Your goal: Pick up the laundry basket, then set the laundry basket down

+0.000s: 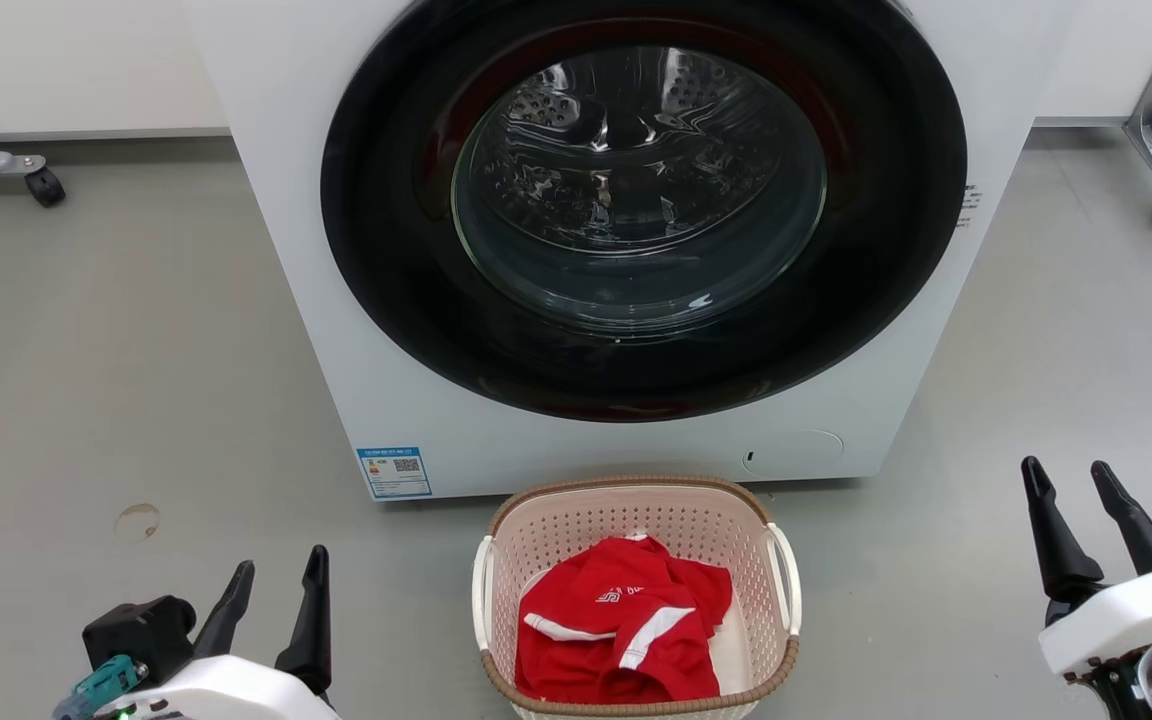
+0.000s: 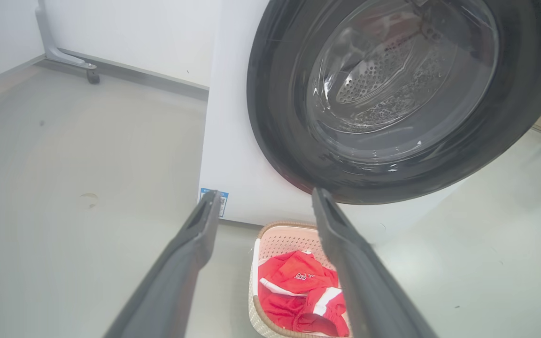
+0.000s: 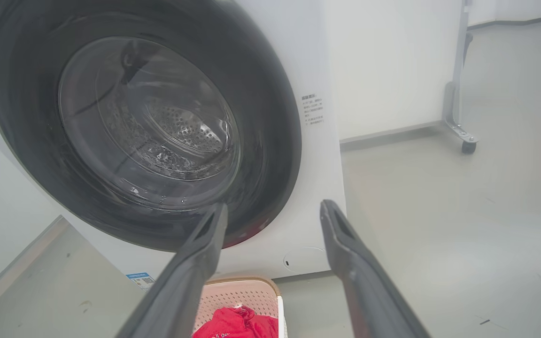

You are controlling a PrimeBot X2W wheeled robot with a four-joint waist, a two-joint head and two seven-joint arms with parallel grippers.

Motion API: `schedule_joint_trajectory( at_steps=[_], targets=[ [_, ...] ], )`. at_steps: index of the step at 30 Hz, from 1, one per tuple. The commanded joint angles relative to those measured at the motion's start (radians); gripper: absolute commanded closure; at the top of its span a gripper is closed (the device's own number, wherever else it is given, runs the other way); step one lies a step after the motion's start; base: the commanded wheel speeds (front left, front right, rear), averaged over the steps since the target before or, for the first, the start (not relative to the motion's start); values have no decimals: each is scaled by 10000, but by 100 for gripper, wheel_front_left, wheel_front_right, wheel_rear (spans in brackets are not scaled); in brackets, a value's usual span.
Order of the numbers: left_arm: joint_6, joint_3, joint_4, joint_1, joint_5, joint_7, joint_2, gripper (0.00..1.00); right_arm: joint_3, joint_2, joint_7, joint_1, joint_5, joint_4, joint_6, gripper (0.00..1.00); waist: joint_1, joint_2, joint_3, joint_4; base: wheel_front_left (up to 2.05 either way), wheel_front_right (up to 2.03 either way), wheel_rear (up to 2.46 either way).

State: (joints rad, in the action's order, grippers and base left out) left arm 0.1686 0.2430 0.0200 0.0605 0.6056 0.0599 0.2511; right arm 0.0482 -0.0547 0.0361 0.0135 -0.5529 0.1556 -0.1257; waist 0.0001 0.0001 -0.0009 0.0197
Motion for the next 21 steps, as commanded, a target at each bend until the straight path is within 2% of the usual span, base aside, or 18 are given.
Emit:
schedule_joint_trajectory(
  at_steps=[1, 21],
  targets=[
    [129, -212, 406, -140, -338, -137, 249, 0, 174, -300, 156, 408, 348, -344, -39, 0, 0, -1, 13, 0, 0, 0, 0],
    [683, 384, 1022, -61, -2125, -210, 817, 0, 523, -443, 428, 449, 2324, -615, -48, 0, 0, -1, 22, -6, 0, 0, 0]
  ],
)
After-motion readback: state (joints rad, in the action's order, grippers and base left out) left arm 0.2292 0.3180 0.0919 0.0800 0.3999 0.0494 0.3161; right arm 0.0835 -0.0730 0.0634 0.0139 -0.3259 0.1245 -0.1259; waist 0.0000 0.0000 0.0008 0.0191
